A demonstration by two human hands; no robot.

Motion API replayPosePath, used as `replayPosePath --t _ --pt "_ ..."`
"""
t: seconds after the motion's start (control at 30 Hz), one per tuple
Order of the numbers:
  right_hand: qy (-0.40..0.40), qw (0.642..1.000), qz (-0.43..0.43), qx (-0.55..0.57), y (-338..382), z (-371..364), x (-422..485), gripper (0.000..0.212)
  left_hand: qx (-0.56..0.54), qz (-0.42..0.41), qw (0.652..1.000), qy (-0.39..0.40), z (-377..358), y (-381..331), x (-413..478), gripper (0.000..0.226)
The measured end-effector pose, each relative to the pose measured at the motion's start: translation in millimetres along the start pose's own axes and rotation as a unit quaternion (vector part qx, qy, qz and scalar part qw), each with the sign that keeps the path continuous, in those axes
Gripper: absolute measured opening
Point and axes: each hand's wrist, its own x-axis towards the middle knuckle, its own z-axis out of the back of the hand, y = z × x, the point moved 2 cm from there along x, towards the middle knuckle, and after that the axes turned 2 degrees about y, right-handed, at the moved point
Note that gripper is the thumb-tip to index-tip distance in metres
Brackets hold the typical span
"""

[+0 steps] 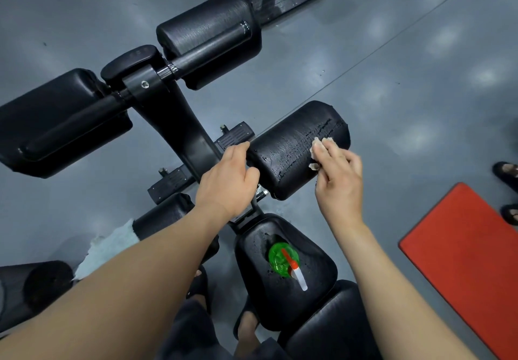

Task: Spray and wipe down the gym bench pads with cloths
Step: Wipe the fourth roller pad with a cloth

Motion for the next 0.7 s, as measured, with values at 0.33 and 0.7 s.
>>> replayPosePath --t 0.33,0.7 --pt "-0.008 0.998 -0.053 -0.016 -2.1 -0.9 75.4 0.046 -0.001 -0.003 1.0 -0.002 0.5 0.0 -0.7 0.054" --pt "0.106 0.97 0.217 -0.013 28.7 -2.0 16.8 0.045 -0.005 -0.003 1.0 -0.002 -0.4 0.4 -0.3 0.052"
